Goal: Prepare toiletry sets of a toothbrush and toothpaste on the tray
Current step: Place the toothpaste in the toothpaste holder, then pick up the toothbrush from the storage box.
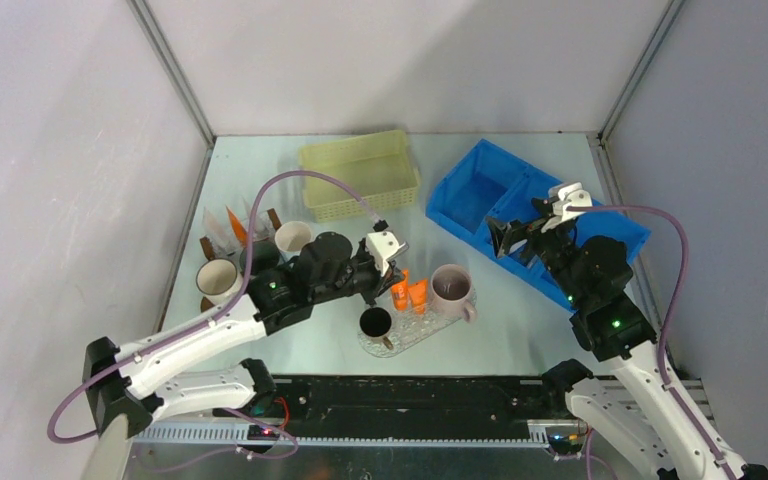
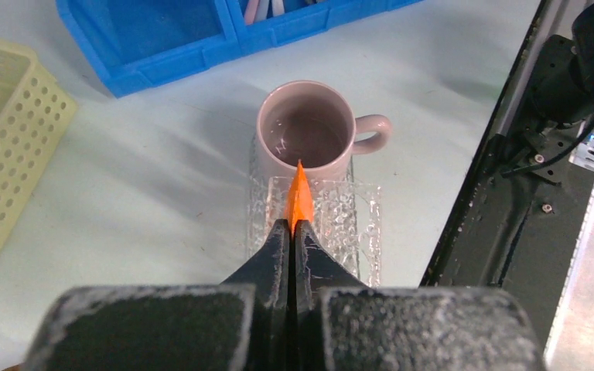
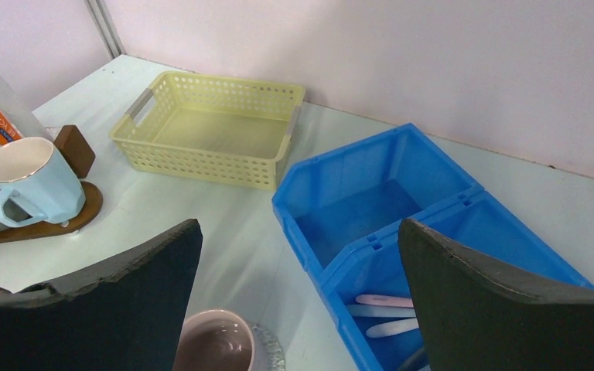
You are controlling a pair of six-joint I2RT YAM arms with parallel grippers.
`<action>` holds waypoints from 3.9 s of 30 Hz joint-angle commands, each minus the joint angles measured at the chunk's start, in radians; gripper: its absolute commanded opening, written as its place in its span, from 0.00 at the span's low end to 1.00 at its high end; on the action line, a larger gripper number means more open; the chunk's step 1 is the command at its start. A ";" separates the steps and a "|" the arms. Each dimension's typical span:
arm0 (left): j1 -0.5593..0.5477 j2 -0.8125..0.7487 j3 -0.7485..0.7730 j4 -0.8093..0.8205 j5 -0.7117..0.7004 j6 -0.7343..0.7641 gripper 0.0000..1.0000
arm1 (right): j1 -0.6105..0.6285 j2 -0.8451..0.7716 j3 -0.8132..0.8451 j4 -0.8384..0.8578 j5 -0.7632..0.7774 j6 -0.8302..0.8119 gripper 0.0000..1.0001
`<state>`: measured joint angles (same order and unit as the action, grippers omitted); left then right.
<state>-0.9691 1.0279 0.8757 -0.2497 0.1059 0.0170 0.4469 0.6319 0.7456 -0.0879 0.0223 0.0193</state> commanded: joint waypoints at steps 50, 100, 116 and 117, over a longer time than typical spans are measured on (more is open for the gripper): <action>-0.013 -0.019 -0.139 0.179 -0.162 -0.005 0.90 | -0.091 0.107 0.020 -0.073 0.132 0.135 0.96; 0.390 -0.399 -0.318 0.217 -0.591 -0.118 0.99 | -0.279 1.234 0.570 -0.775 0.412 1.281 0.36; 0.428 -0.407 -0.346 0.244 -0.541 -0.129 0.99 | -0.269 1.313 0.684 -0.952 0.529 1.276 0.45; 0.430 -0.408 -0.347 0.245 -0.539 -0.132 0.99 | -0.272 1.317 0.684 -0.951 0.525 1.276 0.45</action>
<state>-0.5522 0.6338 0.5308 -0.0475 -0.4545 -0.1200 0.1886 1.9221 1.4033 -1.0012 0.5167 1.2659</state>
